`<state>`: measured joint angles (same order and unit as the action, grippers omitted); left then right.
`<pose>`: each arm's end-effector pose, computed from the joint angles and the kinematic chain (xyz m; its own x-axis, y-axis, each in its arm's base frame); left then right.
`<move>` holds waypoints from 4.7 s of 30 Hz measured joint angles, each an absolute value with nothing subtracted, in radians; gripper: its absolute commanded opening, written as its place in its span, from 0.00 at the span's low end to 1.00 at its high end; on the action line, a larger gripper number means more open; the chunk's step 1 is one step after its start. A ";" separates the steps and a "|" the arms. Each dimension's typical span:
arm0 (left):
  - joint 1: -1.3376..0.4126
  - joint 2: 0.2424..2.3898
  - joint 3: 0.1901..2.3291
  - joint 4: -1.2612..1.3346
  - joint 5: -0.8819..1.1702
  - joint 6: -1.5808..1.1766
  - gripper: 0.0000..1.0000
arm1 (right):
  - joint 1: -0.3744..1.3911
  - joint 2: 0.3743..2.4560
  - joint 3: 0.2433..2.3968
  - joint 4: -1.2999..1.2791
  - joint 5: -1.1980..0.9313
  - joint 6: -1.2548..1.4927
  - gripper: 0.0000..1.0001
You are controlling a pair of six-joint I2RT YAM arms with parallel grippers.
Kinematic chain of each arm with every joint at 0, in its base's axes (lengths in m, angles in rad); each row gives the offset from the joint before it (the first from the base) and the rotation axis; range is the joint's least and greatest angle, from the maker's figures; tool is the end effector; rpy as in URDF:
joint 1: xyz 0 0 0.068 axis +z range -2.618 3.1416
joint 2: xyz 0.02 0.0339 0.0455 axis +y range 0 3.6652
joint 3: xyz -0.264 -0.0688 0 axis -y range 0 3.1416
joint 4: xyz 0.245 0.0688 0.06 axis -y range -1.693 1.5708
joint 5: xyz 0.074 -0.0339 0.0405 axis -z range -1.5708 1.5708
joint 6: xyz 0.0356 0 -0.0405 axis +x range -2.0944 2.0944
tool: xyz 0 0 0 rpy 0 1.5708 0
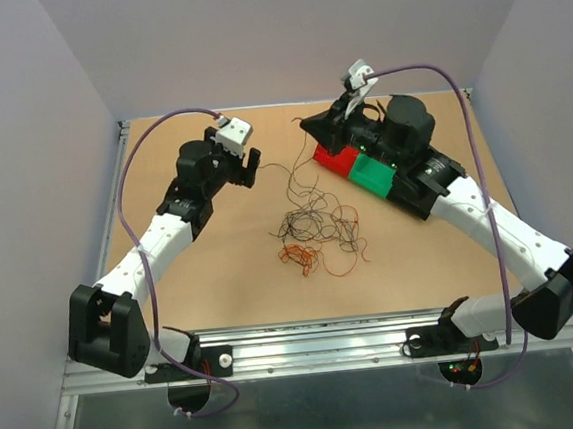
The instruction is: Untangle the cables
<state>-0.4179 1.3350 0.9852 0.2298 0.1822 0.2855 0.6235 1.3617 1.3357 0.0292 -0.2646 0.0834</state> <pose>0.2874 -0.1347 0.3295 0.0537 0.2792 -0.9587 0.5715 0.7787 0.2588 0.2544 0.1944 0.4257 -0.0620 0.0544 -0.9966 -0.7734 0.6285 0.0825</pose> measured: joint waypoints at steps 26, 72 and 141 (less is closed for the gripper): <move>-0.409 1.406 0.942 0.358 0.663 0.258 0.85 | 0.624 1.379 1.973 0.003 0.507 0.057 0.01; -0.424 1.420 0.929 0.348 0.649 0.297 0.84 | -0.052 1.258 1.462 0.067 0.311 0.515 0.01; -0.441 1.380 0.922 0.347 0.634 0.314 0.84 | -0.152 1.520 0.742 0.275 0.278 0.788 0.01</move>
<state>-0.4408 1.3804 0.9218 0.3470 0.6338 0.3138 -0.1516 1.5196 0.7422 0.2749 0.2775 0.7876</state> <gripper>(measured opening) 0.843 0.020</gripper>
